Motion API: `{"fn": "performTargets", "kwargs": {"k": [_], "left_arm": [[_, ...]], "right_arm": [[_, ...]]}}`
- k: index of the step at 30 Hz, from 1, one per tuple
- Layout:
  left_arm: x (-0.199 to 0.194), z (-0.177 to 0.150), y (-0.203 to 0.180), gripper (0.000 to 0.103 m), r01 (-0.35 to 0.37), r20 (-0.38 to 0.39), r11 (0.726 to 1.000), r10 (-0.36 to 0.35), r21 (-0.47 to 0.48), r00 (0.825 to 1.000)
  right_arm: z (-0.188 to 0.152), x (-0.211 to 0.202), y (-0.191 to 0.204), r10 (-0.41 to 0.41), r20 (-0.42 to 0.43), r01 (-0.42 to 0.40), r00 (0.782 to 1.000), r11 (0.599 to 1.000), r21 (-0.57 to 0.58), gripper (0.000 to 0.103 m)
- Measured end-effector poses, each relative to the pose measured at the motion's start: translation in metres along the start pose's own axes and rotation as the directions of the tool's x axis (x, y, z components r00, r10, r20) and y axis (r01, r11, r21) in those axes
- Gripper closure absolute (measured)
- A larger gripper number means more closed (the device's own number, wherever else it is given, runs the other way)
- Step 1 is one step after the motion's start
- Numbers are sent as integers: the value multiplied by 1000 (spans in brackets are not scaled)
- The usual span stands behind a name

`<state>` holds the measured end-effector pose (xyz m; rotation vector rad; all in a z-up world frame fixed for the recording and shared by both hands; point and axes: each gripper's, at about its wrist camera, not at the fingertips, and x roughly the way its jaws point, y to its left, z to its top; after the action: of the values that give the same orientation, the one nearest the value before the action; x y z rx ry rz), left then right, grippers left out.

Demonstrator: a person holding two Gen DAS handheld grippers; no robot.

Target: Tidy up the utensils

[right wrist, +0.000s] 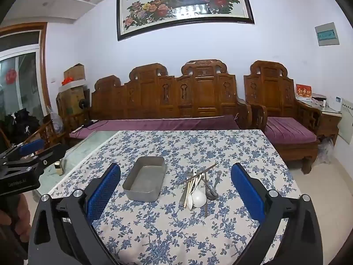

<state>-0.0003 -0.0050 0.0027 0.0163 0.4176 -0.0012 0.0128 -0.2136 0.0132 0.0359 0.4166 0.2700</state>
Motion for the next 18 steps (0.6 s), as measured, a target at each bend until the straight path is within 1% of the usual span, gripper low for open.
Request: {"fn": "performTargets", "kwargs": {"k": [18], "left_arm": [[0, -2, 1, 6, 10, 4, 1000, -10, 6, 1000]], "right_arm": [[-1, -2, 1, -3, 2, 3, 1000, 1000, 6, 3]]}}
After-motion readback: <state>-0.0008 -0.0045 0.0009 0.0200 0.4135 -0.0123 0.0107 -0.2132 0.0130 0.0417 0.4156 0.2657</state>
